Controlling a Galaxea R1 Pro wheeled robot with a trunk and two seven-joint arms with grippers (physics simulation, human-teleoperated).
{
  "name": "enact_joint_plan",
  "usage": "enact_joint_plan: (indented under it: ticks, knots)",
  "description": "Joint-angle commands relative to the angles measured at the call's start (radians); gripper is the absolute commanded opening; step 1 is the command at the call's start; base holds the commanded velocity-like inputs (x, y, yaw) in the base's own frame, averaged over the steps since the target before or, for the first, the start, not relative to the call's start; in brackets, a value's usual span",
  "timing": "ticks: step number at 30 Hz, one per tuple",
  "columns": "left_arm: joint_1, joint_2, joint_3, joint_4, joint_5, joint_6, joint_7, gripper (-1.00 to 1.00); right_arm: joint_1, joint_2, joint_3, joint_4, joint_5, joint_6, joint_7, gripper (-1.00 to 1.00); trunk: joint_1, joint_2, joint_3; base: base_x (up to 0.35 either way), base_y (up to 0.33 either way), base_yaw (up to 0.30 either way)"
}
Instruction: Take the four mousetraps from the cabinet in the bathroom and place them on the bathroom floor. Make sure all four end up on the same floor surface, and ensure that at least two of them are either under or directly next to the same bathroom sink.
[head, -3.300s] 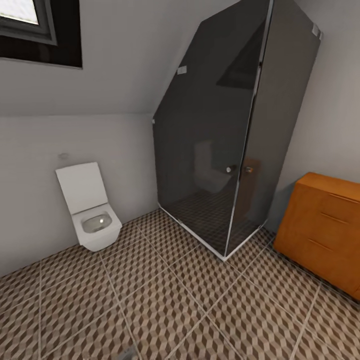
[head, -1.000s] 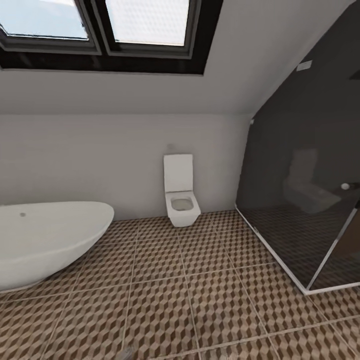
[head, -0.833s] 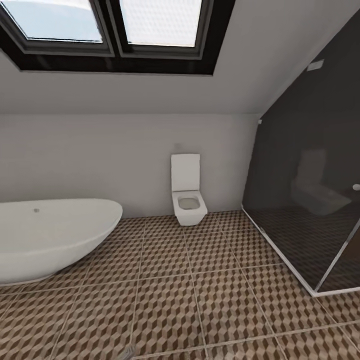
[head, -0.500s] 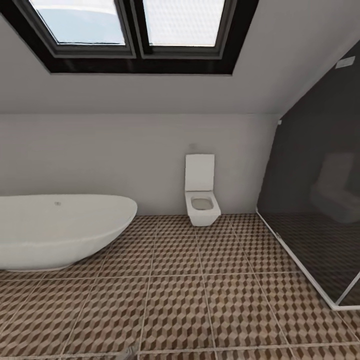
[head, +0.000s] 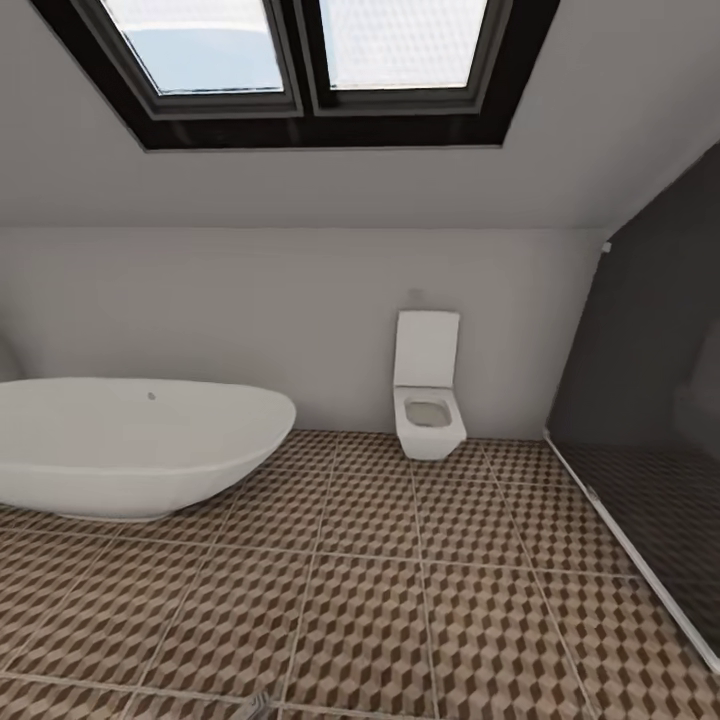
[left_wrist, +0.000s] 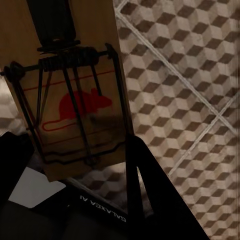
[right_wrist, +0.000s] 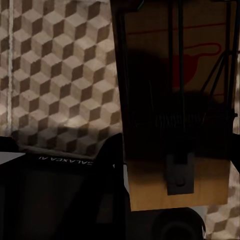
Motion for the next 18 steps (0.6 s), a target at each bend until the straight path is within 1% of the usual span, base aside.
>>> enact_joint_plan:
  ticks: [1,6,18]
  knots:
    - [-0.001,0.000,-0.008,0.000,0.007,0.000,0.005,-1.00,-0.002,0.000,0.008,-0.005,-0.010,-0.009,-0.003,-1.00,0.000,-0.001,-0.001,0.206,-0.269,0.142]
    - [-0.001,0.000,-0.008,0.000,0.007,0.000,0.005,-1.00,-0.001,0.000,0.008,-0.005,-0.010,-0.009,-0.003,-1.00,0.000,-0.001,-0.001,0.226,-0.262,0.231]
    - [-0.001,0.001,-0.008,0.000,0.008,0.000,0.005,-1.00,0.001,0.000,0.008,-0.005,-0.014,-0.011,-0.003,-1.00,0.000,-0.001,-0.001,0.241,-0.254,0.286]
